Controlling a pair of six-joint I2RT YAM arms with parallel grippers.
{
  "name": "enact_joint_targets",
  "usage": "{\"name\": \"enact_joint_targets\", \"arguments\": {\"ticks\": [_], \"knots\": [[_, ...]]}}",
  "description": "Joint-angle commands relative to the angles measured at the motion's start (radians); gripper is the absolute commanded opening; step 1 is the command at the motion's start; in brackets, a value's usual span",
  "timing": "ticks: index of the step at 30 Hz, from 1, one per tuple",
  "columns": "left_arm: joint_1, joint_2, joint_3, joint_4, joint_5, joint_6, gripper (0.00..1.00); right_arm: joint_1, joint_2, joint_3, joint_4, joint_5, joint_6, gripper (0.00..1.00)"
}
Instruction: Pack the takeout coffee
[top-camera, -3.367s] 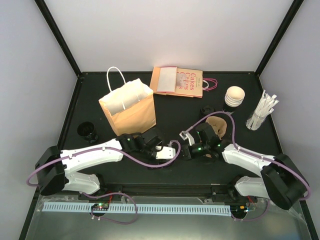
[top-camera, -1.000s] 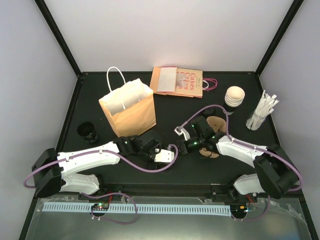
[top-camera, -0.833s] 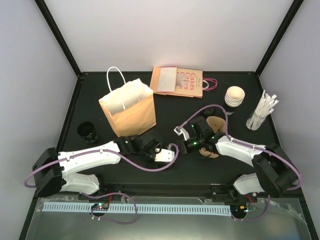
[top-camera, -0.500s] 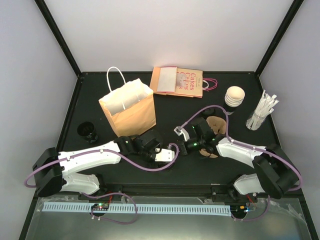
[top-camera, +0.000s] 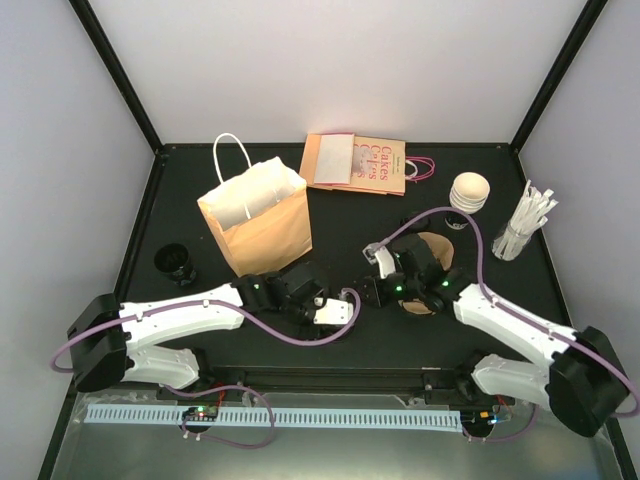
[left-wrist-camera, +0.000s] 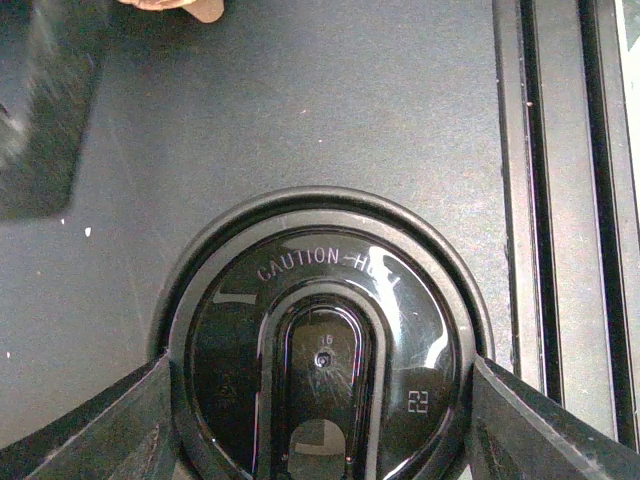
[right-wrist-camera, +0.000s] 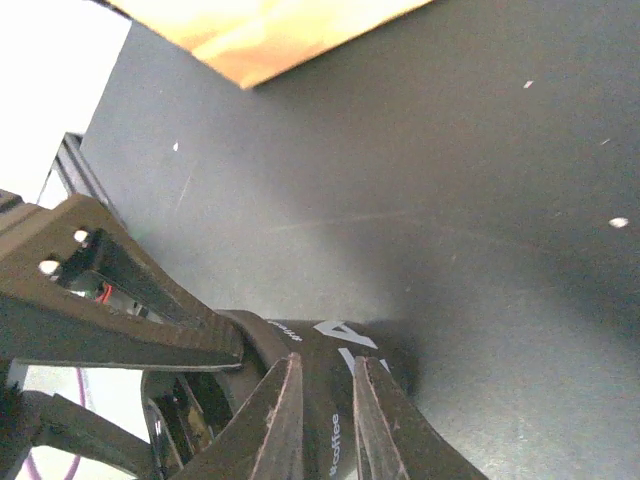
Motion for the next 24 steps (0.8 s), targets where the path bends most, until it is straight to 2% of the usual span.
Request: {"name": "enact_joint_targets", "arguments": {"ticks": [1,7,13,18,24], "knots": [[-0.009,0.015,0.017,-0.014,-0.039,-0.078,0.55,-0.006,-0.084,0.027,-0.079,0.142,-0.006,0.19],[-0.007,0.065,0.053,-0.012,-0.116,-0.266,0.55,-0.009,-0.178,0.005,-0.113,0.212,0.008,0.19],[-0.009,0.076,0.080,0.000,-0.132,-0.395,0.55,-0.009,-0.221,-0.026,-0.135,0.202,0.019,0.19],[-0.009,0.054,0.105,-0.021,-0.189,-0.459,0.56,-0.009,-0.229,-0.055,-0.135,0.164,0.030,0.19],[-0.010,0.036,0.124,-0.023,-0.248,-0.563,0.57,-0.009,-0.241,-0.128,-0.069,0.046,0.085,0.20]]}}
